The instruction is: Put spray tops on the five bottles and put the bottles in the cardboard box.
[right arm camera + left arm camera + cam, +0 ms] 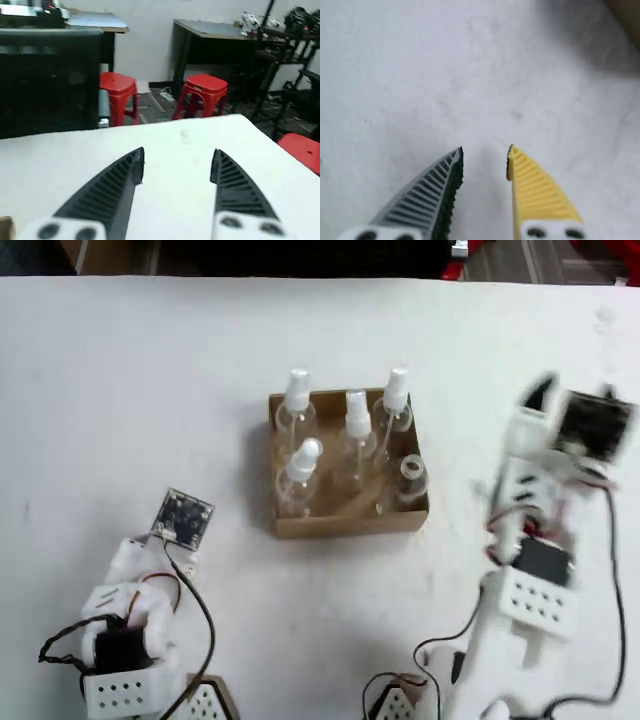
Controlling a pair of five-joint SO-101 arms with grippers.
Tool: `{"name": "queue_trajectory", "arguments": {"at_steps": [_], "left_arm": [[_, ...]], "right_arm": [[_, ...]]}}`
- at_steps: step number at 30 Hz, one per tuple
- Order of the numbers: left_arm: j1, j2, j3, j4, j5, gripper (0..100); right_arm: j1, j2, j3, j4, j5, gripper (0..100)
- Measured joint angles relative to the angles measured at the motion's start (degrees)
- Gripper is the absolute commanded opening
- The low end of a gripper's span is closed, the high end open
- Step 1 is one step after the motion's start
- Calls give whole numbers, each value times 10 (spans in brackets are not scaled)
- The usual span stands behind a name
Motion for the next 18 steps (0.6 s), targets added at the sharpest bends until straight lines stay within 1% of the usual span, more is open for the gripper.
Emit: {"name": "queue_trajectory", "arguments": {"at_steps": [3, 6, 12, 18], "left_arm": [[0, 0, 0, 0, 0, 139], [0, 0, 0, 0, 0, 139], [0, 0, 0, 0, 0, 139], [0, 0, 0, 0, 0, 139]], "right_arm": [[61, -33, 45, 18, 0, 190], [101, -62, 105, 20, 0, 192], [145, -140, 231, 20, 0, 191], [182, -251, 362, 20, -1, 191]]}}
